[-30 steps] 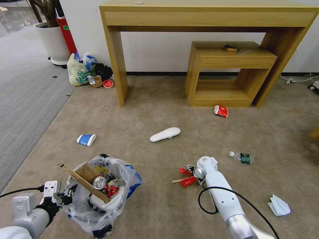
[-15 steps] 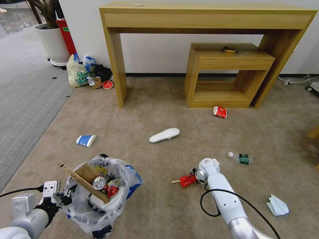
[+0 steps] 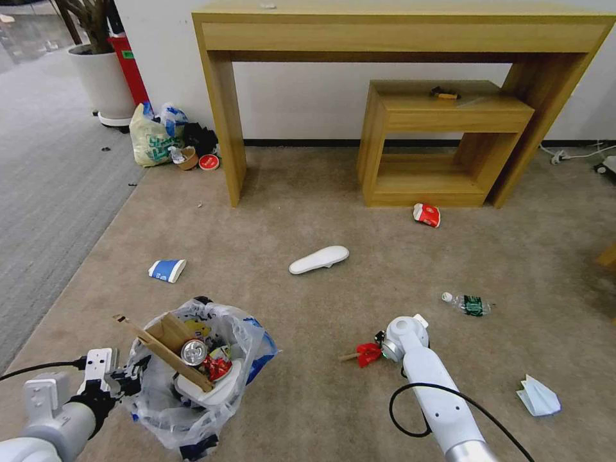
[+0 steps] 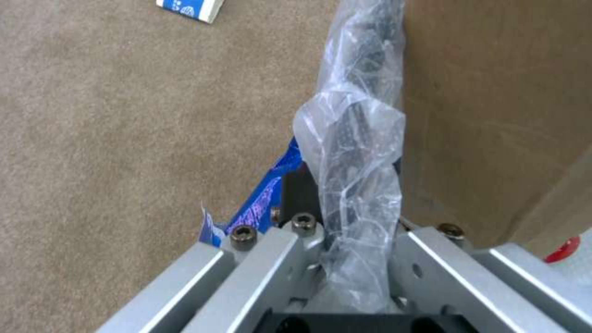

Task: Pick up the trash bin and place the garbage on the floor into it.

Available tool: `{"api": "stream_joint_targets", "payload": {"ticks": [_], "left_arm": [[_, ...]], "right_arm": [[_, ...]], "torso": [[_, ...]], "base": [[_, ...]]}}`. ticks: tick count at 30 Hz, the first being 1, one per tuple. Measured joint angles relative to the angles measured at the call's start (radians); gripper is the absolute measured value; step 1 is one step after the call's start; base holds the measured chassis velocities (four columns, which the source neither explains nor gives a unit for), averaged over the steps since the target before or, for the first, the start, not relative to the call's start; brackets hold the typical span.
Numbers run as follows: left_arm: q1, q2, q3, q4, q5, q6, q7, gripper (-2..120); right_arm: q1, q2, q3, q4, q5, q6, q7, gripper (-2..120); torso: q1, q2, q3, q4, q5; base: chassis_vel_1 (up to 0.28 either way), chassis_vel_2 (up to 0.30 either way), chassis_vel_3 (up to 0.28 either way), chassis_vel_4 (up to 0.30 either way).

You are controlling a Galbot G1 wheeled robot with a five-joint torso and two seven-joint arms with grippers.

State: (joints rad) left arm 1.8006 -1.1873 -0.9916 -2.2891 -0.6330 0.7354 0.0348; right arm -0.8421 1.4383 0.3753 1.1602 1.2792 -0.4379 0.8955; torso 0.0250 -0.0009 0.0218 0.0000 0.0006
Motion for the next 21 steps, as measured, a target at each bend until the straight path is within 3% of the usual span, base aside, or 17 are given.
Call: {"api": "stream_joint_targets", "payload": {"ticks": [8, 12, 16, 21], "left_arm": [[0.004, -0.005, -0.001, -0.003, 0.003, 0.0, 0.005, 0], [0.004, -0.006, -0.003, -0.006, 0.002, 0.0, 0.005, 0], [0.0, -0.01, -0.002, -0.007, 0.001, 0.0, -0.001, 0], [-0.018, -0.01, 0.014, -0.007, -0.003, 0.0, -0.022, 0]], "right_arm": [[-0.054, 0.001, 0.006, 0.147, -0.068, -0.025, 0.015, 0], [-0.078, 0.004, 0.018, 0.213, -0.192, -0.043, -0.026, 0], [-0.097, -0.004, 0.023, 0.281, -0.318, -0.053, -0.12, 0], [-0.123, -0.051, -0.002, 0.434, -0.484, -0.009, -0.363, 0]], "torso": [[0.0, 0.0, -0.001, -0.0002, -0.0003], [0.0, 0.0, -0.001, -0.0002, -0.0005], [0.0, 0.0, -0.001, -0.0003, -0.0006], [0.0, 0.0, -0.001, -0.0003, -0.0007]], "base": [[0.0, 0.0, 0.0, 0.0], [0.0, 0.0, 0.0, 0.0], [0.0, 0.0, 0.0, 0.0], [0.0, 0.0, 0.0, 0.0]]}}
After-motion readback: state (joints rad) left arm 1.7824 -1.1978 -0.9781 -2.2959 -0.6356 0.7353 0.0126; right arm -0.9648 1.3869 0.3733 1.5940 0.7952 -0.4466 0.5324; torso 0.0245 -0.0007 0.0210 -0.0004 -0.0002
